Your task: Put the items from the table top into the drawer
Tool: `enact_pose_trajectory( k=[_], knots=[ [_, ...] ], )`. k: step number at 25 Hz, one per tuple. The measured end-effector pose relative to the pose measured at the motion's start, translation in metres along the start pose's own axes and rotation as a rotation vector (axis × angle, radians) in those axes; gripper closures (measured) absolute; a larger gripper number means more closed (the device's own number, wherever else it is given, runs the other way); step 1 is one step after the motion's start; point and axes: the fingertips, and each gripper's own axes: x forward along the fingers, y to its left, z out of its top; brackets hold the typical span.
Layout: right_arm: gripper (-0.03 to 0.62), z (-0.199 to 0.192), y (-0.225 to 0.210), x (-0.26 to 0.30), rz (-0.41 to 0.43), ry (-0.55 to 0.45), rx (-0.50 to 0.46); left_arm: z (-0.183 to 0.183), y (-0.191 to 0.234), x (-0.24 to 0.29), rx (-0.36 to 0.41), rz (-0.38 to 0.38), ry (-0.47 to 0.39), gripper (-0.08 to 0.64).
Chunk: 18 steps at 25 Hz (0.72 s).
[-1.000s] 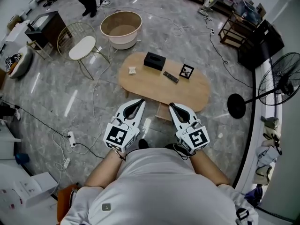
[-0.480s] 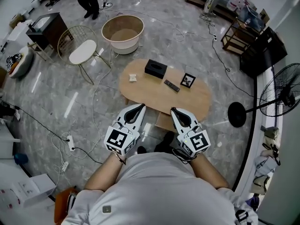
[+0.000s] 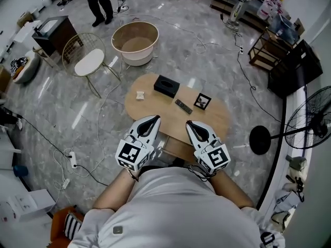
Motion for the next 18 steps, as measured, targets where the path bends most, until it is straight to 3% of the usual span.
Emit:
enact_pose_trajectory(
  k=[5,18],
  knots=[
    [0.571,-0.008,-0.043,-0.012,0.017,0.018,-0.001,-0.004,-0.014,0.047,-0.01,0.003,0.015,0.551],
    [0.571,-0.032,-0.132,0.003,-0.091,0.056,0.049,-0.017,-0.001,0.142,-0.012,-0.098,0.067,0.551]
  ],
)
